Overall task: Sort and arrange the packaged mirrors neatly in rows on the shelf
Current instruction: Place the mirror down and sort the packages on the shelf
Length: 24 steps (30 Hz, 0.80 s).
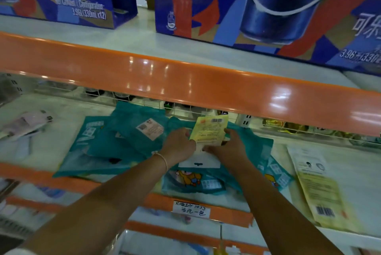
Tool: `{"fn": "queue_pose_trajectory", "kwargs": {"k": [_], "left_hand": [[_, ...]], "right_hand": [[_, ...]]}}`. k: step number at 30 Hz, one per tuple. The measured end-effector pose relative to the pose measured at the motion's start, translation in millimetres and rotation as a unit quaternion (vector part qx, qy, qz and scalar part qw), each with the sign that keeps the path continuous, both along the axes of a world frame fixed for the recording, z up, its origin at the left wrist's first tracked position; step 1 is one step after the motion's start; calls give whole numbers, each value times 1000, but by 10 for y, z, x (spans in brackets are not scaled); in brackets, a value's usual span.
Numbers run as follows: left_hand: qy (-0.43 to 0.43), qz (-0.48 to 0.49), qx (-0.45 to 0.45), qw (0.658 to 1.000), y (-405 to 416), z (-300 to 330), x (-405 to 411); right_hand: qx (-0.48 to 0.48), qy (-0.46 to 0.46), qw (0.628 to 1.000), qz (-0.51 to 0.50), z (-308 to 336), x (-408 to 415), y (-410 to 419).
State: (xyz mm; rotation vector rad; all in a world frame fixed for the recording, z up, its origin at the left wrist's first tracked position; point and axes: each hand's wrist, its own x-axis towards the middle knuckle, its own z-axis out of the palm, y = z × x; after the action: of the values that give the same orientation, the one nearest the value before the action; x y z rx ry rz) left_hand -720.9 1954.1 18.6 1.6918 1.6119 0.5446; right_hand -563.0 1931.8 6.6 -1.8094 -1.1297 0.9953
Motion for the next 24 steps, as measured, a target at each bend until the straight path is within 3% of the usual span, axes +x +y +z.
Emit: {"fn": "queue_pose_trajectory", "kwargs": {"k": [6,15,24], "left_hand": [[-37,-2,33,999,13,-36,-29],[-64,-71,67,993,16,-55,166],[-91,-170,74,978,-282,-98,912]], "right_hand": [[-28,156,986,-43,45,19,-4],[-15,161,973,-163,81,353,-330],[17,178,937,-299,6,1407,-822]]}}
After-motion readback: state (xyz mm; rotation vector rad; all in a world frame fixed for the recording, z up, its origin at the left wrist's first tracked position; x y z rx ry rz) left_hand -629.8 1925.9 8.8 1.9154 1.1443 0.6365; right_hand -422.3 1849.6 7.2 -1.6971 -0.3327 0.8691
